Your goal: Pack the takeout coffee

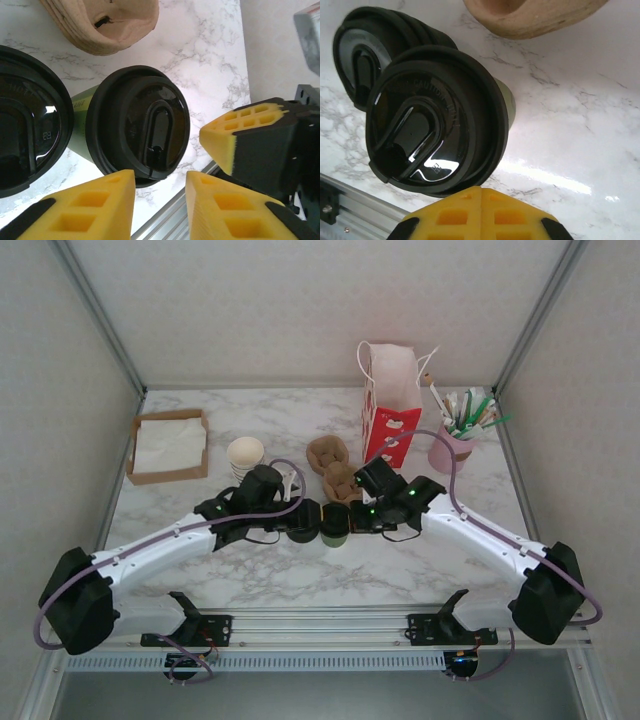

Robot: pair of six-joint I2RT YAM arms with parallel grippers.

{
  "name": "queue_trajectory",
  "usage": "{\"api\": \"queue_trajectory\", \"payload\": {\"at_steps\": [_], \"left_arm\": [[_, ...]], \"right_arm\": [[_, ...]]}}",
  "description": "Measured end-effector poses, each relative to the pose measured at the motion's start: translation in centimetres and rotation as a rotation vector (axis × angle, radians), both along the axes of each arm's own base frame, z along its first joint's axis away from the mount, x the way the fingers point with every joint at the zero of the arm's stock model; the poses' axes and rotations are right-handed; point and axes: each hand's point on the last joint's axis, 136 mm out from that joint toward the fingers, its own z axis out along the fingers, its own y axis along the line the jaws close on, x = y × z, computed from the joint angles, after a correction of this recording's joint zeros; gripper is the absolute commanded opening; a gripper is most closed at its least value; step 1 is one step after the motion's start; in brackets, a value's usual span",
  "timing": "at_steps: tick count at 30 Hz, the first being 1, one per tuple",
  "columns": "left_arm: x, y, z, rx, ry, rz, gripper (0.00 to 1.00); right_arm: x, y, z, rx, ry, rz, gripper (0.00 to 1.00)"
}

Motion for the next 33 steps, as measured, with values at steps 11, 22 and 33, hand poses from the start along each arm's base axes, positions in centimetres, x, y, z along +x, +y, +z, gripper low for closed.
{"api": "queue_trajectory", "payload": {"at_steps": [11, 22, 33], "left_arm": [[0.9, -1.2, -1.1, 0.042, -0.001, -0.027, 0.19], [1.1, -1.3, -2.1, 0.064, 0.008, -0.029, 0.18], [1.1, -1.6, -2.2, 0.062, 0.006, -0.034, 0.17]], "right_arm": [[0.9, -0.3, -0.6, 0.111, 0.051, -0.074, 0.0], [1.2, 0.3, -0.4, 0.153, 0.052, -0.071, 0.0], [1.2, 0.2, -1.2, 0.153, 0.061, -0.08, 0.0]]}}
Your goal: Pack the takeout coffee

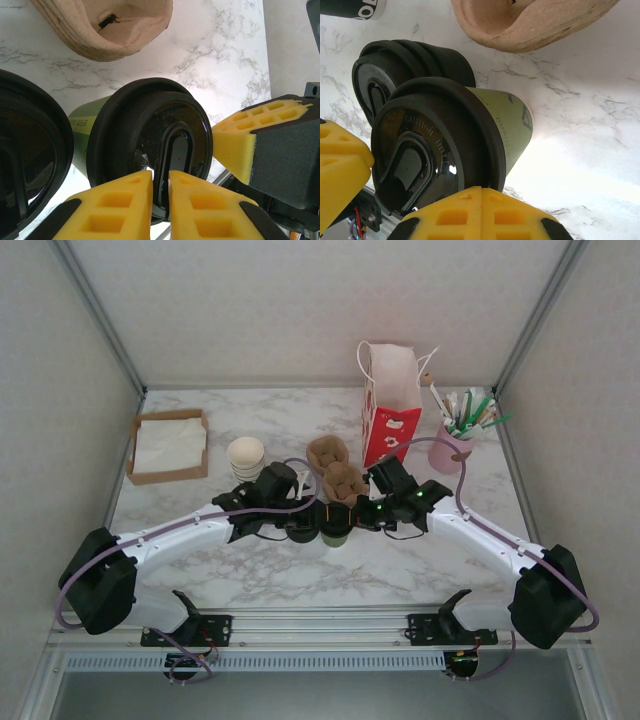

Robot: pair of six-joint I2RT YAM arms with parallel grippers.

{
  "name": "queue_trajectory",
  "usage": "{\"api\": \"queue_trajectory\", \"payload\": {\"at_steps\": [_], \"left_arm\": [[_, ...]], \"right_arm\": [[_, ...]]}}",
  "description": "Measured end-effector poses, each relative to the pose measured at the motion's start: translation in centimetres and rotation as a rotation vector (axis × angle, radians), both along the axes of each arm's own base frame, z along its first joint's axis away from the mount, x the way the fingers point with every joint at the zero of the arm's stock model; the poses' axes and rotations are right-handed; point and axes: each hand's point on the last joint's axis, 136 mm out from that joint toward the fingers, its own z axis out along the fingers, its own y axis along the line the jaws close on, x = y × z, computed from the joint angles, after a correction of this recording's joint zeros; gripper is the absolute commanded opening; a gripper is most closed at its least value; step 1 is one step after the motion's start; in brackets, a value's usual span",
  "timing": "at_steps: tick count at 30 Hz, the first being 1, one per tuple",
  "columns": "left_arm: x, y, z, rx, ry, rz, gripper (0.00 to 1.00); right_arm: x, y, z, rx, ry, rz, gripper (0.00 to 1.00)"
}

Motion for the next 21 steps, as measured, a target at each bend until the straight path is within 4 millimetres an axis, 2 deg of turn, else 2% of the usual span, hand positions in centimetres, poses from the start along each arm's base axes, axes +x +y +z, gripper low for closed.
{"api": "queue_trajectory", "payload": {"at_steps": [21], "left_arm": [[0.54, -0.49, -0.08, -0.014, -0.018, 0.002, 0.15]], "right_arm": [[0.07, 0.18, -0.75, 0.047, 0.013, -0.012, 0.0]]}}
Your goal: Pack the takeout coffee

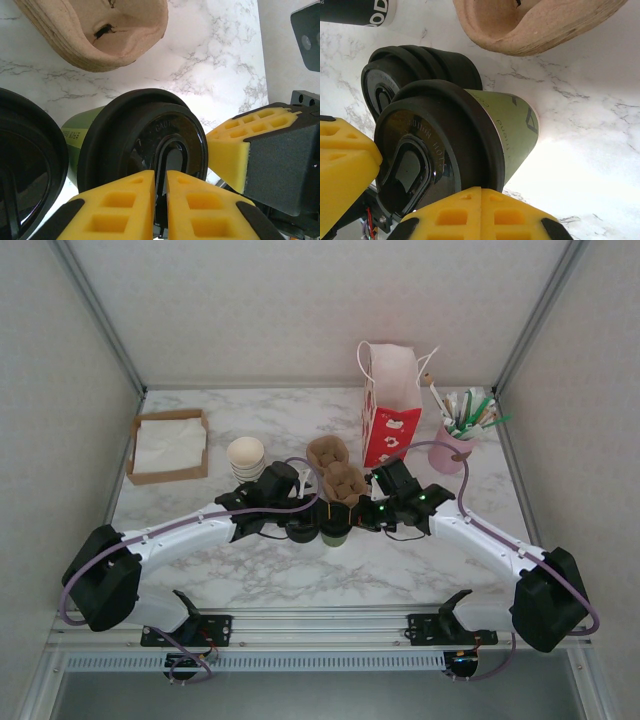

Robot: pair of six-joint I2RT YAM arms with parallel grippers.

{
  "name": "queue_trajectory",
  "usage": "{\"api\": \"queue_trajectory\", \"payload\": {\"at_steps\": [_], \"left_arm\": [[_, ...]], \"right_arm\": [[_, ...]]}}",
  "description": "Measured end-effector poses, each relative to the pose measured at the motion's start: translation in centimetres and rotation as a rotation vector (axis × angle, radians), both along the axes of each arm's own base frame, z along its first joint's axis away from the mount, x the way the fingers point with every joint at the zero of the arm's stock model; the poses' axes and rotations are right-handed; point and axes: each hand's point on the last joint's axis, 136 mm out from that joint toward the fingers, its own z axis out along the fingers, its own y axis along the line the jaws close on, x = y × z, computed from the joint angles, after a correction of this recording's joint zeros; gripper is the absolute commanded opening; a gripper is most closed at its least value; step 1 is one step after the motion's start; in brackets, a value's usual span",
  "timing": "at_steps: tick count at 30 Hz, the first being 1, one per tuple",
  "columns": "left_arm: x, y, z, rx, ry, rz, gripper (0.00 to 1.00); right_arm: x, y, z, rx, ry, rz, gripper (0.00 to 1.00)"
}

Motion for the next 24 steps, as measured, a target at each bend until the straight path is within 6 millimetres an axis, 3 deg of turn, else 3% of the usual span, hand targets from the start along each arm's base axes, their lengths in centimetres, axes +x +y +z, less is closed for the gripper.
{"api": "queue_trajectory", "payload": {"at_steps": [12, 20, 24], "left_arm": [[0.0, -0.2, 0.2, -0.008, -0.004, -0.002, 0.16], [0.0, -0.5, 0.9, -0.007, -0.008, -0.008, 0.21], [0.4, -0.7, 1.9, -0.011, -0.023, -0.009, 0.31]], "right_arm": [[-0.2, -0.5, 1.0, -0.043, 0.003, 0.006, 0.0], [1.4, 0.3, 5.6, -0.025, -0.082, 0.024, 0.0], [1.1, 0.0, 5.5, -0.043, -0.079, 0.031, 0.13]]}}
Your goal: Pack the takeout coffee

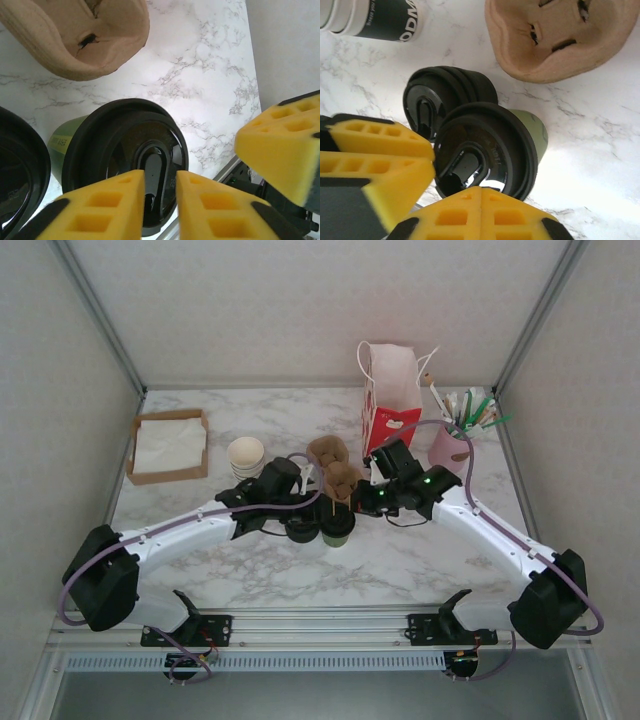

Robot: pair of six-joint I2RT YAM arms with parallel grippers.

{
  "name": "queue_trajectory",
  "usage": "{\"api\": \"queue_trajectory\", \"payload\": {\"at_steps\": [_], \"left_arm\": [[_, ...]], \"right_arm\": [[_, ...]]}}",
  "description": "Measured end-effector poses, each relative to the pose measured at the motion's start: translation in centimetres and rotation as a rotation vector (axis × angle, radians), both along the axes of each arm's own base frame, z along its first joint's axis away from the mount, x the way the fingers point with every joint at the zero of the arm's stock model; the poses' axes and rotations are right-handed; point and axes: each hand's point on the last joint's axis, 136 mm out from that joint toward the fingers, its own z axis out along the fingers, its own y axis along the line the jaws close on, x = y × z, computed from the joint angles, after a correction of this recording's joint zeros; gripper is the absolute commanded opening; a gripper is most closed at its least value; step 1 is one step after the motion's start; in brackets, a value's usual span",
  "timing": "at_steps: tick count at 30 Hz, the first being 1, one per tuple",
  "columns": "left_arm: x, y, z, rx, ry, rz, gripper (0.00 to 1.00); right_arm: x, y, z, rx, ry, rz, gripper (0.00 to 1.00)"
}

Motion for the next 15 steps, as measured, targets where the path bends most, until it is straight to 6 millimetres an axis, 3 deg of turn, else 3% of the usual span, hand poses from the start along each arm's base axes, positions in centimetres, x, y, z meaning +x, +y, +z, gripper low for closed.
{"api": "queue_trajectory", "payload": {"at_steps": [5, 15], "left_arm": [[0.2, 0.1, 1.8, -0.004, -0.026, 0.003, 0.44], [-0.3, 2.4, 8.7, -0.065, -0.169, 0.048, 0.66]], "right_arm": [[-0.6, -0.8, 0.8, -0.014, -0.03, 0.011, 0.27], [-2.6, -2.7, 3.3, -0.008, -0.096, 0.036, 0.52]]}}
